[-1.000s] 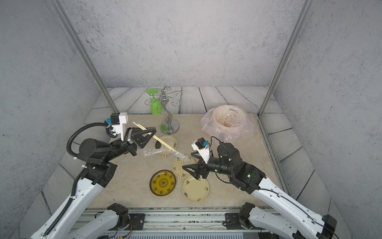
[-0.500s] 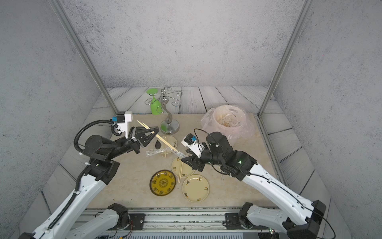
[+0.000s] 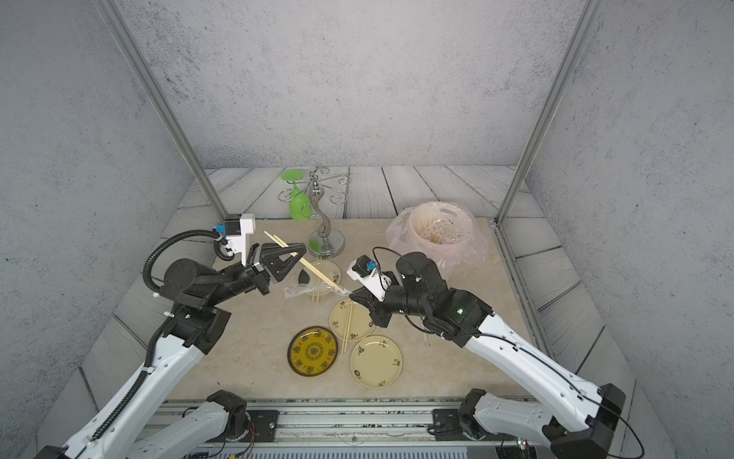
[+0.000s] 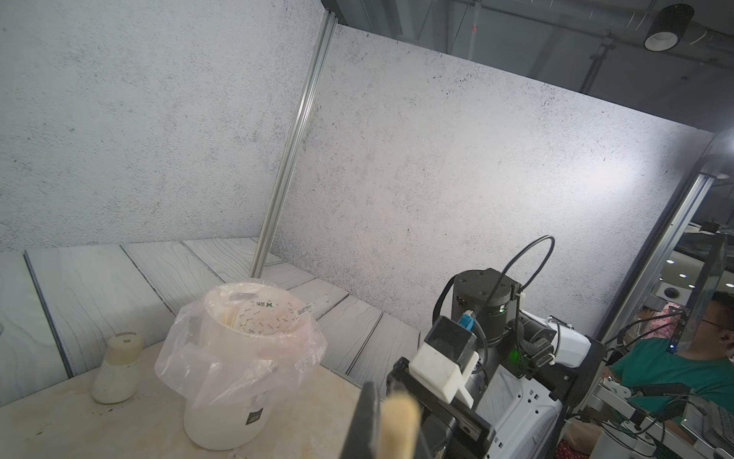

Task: Remove the packaging of disposable chopsticks
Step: Place the packet bag in the trash bin.

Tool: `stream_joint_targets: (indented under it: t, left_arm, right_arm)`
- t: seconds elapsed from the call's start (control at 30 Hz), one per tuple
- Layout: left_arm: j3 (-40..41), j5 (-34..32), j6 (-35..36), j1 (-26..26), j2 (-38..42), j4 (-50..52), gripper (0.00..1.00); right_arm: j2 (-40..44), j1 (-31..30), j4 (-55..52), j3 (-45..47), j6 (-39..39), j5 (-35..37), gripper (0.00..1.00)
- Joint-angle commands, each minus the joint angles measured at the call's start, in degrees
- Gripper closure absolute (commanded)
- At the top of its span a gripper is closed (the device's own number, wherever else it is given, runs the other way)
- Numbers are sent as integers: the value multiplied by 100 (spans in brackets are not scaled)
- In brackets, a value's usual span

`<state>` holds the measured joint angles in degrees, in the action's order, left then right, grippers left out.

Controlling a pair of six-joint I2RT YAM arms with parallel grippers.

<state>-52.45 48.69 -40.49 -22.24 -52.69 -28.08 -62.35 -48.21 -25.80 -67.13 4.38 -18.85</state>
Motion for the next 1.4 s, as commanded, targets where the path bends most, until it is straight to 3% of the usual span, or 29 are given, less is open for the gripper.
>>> stream_joint_targets:
  t: [0.0,0.17,0.33,0.53,0.73,1.0,1.1,1.37]
  left_arm:
    - [-42,-252,322,44,200,153,100]
    - [-55,-378,386,44,233,307,100]
    - [-20,-351,271,44,241,187,100]
    - [-28,-376,300,45,268,207,100]
    - [-22,-401,386,44,324,289,100]
    - [-46,-465,514,44,372,452,100]
    - [-40,-463,493,44,382,435,100]
    - [-51,-471,533,44,416,469,100]
  right_arm:
    - [394,-4,63,174,-122,886,100]
    - [768,75,5,476,-214,2652,100]
    - [757,765,-104,269,-499,4200,100]
    - [151,2401,-298,-500,-487,4028,100]
    - [-1051,3258,-878,-1565,-106,4595,98]
    - [-1373,3496,-1319,-1940,-26,5133,95]
    - [-1346,3542,-1373,-1951,18,5062,97]
    - [-1863,3540,-1680,-2244,154,5246,91]
